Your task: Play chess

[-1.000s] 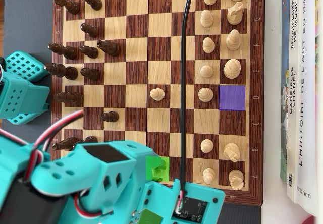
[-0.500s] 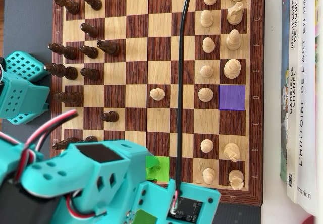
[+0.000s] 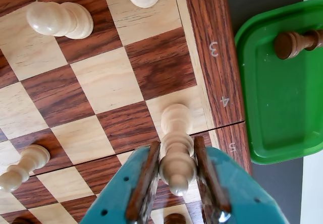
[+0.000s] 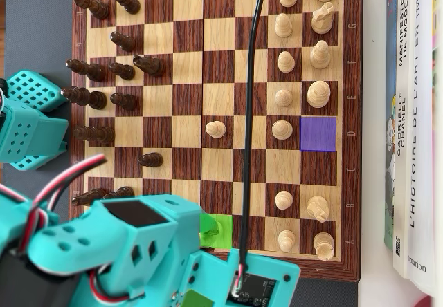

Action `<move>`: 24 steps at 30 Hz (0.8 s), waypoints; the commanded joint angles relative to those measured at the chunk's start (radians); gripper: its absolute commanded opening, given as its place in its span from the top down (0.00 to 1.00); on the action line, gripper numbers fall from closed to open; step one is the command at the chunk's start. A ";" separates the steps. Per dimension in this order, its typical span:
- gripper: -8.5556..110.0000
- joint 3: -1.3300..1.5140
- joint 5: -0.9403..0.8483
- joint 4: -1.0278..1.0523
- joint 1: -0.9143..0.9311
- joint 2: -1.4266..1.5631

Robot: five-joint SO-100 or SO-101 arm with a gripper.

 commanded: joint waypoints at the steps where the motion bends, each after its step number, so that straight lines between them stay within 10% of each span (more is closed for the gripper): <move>1: 0.83 0.002 -0.005 0.002 0.017 0.043; 24: 0.80 0.008 -0.006 -0.009 0.011 0.043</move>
